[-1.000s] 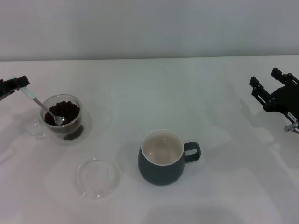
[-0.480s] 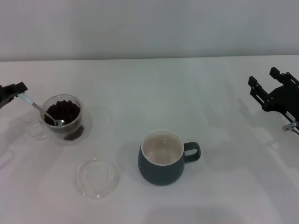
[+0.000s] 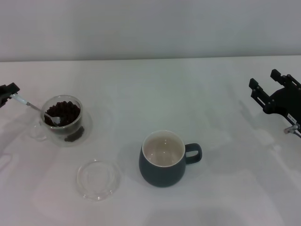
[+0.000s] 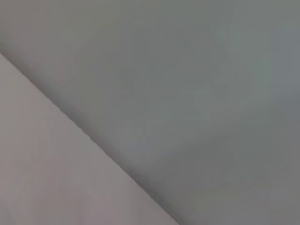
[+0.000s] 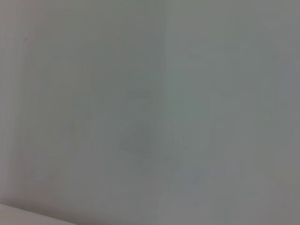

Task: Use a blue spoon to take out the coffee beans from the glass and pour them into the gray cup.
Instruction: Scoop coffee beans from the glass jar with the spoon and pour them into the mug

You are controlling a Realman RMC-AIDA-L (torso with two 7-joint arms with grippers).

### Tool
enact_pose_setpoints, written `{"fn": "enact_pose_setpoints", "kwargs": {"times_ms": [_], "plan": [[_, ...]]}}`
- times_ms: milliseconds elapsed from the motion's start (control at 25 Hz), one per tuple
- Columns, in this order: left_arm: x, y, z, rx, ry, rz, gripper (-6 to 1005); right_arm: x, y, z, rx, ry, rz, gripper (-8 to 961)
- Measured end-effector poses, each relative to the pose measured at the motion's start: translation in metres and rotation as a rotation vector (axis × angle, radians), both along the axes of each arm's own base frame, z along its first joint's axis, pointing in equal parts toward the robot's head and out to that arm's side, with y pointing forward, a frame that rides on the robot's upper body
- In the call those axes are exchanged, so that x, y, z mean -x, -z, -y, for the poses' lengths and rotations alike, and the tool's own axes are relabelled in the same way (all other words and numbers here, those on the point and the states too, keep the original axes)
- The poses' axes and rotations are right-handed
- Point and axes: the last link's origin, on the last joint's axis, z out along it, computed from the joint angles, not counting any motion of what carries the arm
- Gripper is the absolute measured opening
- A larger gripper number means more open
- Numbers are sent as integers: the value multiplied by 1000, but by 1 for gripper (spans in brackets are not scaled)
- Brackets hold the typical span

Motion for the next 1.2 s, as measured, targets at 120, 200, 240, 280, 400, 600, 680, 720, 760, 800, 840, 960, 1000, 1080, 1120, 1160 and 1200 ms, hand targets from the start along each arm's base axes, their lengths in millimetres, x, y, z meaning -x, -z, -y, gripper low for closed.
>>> {"fn": "enact_pose_setpoints", "kwargs": {"times_ms": [120,200,240,280,400,600,680,720,760,800,840,960,1000,1080,1120,1160,1200], "plan": [[0,1,1,3,-13,22,133,0,0,0,3,2,2,664],[0,3,2,7,-23,37,134,1,1,-1,6,-1,3,664],[1,4,3,9,-30,44,134,1,1,-1,7,-3,3,664],[1,4,4,9,-34,48,133,2,1,-1,7,-6,3,664],[3,4,6,-4,-45,69,133,3,2,-2,8,-10,2,664],[6,0,14,-47,-55,130,131,5,4,-2,18,-19,2,664],[7,-1,16,-59,-58,146,131,5,4,-2,18,-18,2,664],[7,-2,18,-67,-59,156,132,5,4,-2,18,-18,2,664],[7,-2,18,-67,-59,156,132,5,4,-2,18,-18,2,664],[9,-5,21,-82,-58,171,132,5,4,-2,18,-18,2,664],[9,-5,22,-86,-54,176,132,5,4,-2,18,-18,1,664],[5,-7,24,-89,-32,195,132,5,4,-2,18,-18,1,664],[5,-7,24,-90,-26,199,133,5,4,-2,18,-18,1,664],[2,-9,25,-90,-8,209,133,5,4,-2,19,-18,2,664],[2,-9,25,-90,-3,211,133,5,4,-2,19,-18,2,664],[1,-10,26,-91,7,214,133,5,4,-2,19,-18,2,664],[0,-10,26,-92,12,216,133,5,4,-2,19,-18,2,664]]}}
